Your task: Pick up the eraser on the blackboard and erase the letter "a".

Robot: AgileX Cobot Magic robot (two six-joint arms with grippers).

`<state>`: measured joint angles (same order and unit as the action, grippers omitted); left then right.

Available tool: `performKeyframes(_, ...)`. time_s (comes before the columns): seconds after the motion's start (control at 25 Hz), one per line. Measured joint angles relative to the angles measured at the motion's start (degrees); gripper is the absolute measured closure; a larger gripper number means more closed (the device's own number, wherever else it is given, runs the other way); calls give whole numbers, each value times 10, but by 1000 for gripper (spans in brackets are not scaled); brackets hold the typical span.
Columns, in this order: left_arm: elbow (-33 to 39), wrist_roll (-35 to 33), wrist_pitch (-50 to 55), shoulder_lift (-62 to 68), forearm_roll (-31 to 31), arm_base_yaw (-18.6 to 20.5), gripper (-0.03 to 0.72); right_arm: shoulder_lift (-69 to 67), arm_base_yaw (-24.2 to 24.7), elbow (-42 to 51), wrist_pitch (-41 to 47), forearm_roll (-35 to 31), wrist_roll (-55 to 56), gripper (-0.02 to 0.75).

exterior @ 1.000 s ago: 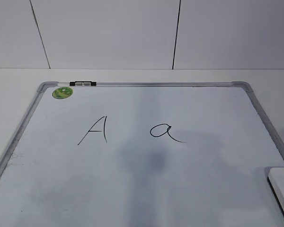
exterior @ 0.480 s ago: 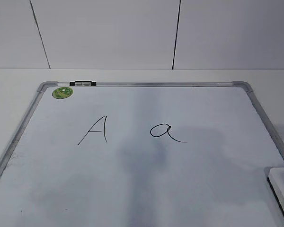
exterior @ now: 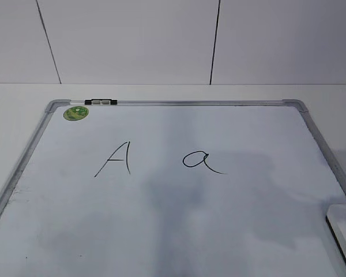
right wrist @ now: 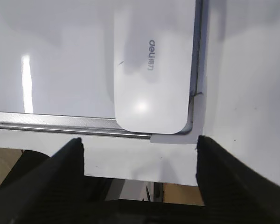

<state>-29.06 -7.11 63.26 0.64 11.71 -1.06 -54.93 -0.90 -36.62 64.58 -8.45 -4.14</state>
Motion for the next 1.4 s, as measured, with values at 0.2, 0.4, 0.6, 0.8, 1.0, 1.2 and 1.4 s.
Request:
performKeyframes(0.2,0,0,0,0,0,0,454,-35,-1,0,-15,1,0,146)
performKeyframes(0.4,0,0,0,0,0,0,454,-69,-1,-7,-37,2,-1,146)
performKeyframes(0.6,0,0,0,0,0,0,454,-105,-1,-37,-49,2,-2,146)
performKeyframes(0.8,0,0,0,0,0,0,454,-130,-12,-49,-52,6,-4,146)
performKeyframes(1.0,0,0,0,0,0,0,453,-134,-47,-49,-52,29,11,146)
performKeyframes(1.2,0,0,0,0,0,0,453,-134,-55,-49,-52,67,41,146)
performKeyframes(1.4,0,0,0,0,0,0,454,-134,-55,-49,-54,71,47,146)
